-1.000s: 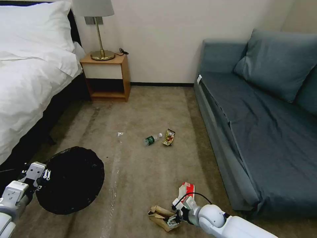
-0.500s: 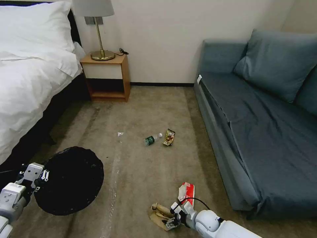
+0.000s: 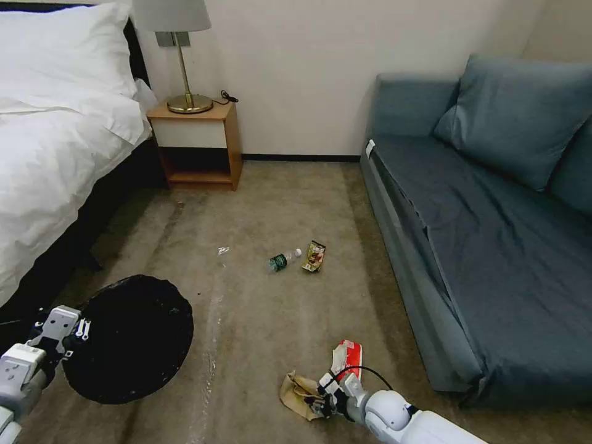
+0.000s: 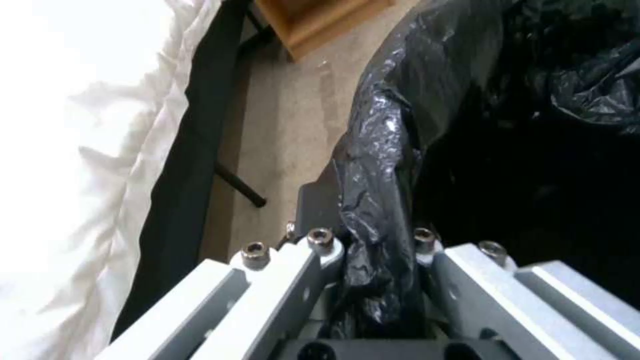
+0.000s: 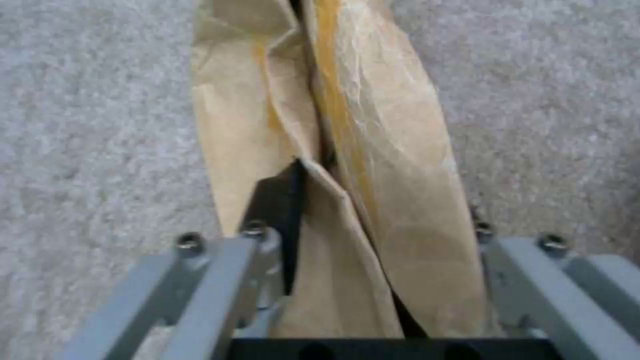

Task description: Pick up the trash bin, then pick up the garbage on the floor and place it into the trash bin.

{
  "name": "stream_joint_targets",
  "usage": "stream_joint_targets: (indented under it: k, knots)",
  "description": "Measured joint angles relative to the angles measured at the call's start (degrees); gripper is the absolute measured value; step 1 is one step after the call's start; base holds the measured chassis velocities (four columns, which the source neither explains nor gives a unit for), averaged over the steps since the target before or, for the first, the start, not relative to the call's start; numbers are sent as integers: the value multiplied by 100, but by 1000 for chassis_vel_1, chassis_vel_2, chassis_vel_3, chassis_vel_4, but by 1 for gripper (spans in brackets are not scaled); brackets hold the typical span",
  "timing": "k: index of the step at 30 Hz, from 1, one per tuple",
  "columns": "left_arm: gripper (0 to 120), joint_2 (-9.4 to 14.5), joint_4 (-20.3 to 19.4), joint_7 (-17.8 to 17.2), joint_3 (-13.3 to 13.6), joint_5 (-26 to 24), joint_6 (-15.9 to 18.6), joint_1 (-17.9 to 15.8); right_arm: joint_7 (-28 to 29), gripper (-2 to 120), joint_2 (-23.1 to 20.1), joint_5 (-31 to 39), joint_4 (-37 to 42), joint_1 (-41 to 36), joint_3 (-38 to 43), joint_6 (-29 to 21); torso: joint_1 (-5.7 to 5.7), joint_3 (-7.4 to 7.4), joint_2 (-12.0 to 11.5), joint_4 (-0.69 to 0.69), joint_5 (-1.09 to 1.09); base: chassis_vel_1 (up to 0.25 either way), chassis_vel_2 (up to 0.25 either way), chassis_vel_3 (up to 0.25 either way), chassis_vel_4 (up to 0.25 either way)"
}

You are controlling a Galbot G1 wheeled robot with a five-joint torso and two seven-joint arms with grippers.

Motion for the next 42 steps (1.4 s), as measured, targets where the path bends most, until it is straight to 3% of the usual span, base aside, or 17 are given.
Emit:
stream_joint_targets:
  k: [2, 3, 4, 6, 9, 20, 27, 32, 39, 42]
  knots:
    - [3, -2, 3, 1, 0, 0, -3, 0, -4, 31, -4, 2, 9, -2, 5, 0, 0, 0, 0, 0, 0, 0, 0, 0, 0]
    - [3, -15, 12, 1, -5, 2, -16, 3, -8, 23, -20, 2, 56, -12, 35, -3, 0, 0, -1, 1, -2, 0, 0, 0, 0]
    - [3, -15, 12, 1, -5, 2, -16, 3, -8, 23, -20, 2, 56, -12, 35, -3, 0, 0, -1, 1, -2, 0, 0, 0, 0]
    - [3, -28, 12, 3, -20, 2, -22, 18, -5, 8, -59, 4, 177, -23, 130, -4, 0, 0, -1, 0, -6, 0, 0, 0, 0]
    - [3, -40, 11, 5, -39, 2, -30, 33, 9, 0, -104, 12, 298, -34, 219, -7, 0, 0, -1, -1, -7, 0, 0, 0, 0]
    - [3, -115, -32, 34, -50, -13, -123, 65, 47, 0, -548, 13, 1098, -241, 694, -43, 0, -1, 0, -3, -7, 0, 0, 0, 0]
    - [3, -141, -70, 114, 31, -44, -134, 24, 60, 0, -822, 120, 2150, -198, 1281, -73, 0, -2, 0, -3, -7, 0, 0, 0, 0]
    - [3, -186, 0, 143, 187, -21, -158, -111, 280, 0, -939, 786, 3260, 181, 1500, -474, 0, -2, 1, -2, -9, 0, 0, 0, 0]
    - [3, -209, 94, 218, 348, -86, -227, -305, 694, 0, -761, 1682, 3931, 807, 1190, -907, -1, -2, 1, -2, -9, 0, 0, 0, 0]
    - [3, -218, 80, 235, 379, -192, -241, -342, 730, 0, -683, 1733, 3978, 918, 1063, -943, -1, -2, 1, -2, -9, 0, 0, 0, 0]
